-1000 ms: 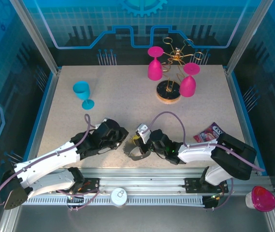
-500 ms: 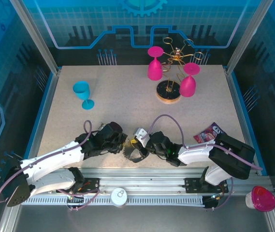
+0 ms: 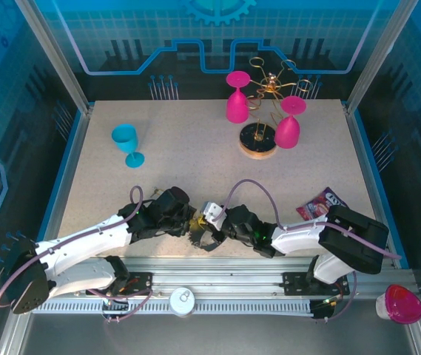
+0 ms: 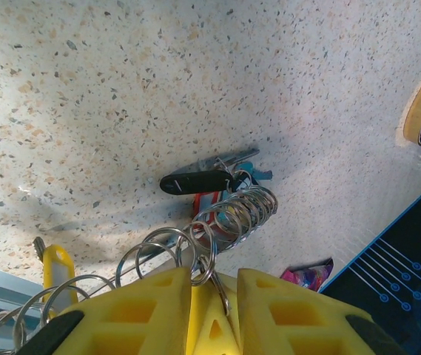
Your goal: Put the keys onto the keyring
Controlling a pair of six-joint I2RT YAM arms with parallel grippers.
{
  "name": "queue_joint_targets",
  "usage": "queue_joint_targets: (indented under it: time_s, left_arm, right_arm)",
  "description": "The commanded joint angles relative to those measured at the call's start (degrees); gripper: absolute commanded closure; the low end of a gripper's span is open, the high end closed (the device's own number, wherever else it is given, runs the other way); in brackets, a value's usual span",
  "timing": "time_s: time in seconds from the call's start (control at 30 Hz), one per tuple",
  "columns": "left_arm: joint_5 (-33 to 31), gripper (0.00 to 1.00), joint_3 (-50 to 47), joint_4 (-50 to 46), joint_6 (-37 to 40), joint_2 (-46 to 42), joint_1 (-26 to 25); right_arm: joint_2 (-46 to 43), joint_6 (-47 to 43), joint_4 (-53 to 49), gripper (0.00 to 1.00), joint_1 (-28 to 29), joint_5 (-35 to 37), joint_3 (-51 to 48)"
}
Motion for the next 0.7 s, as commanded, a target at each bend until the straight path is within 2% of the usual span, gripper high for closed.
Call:
queue_joint_targets:
  time_s: [0.0, 0.67]
  left_arm:
    - [1.9, 0.77, 1.6, -1.1, -2.0, 0.7, 0.4]
    - [3.8, 0.83, 1.7, 0.4, -2.0, 2.3, 1.5]
  right_arm:
    - [0.5, -2.4, 1.6, 1.00, 1.2, 1.9, 0.1]
    - [0.7, -8.8, 1.4, 1.00, 4.7, 3.6, 0.8]
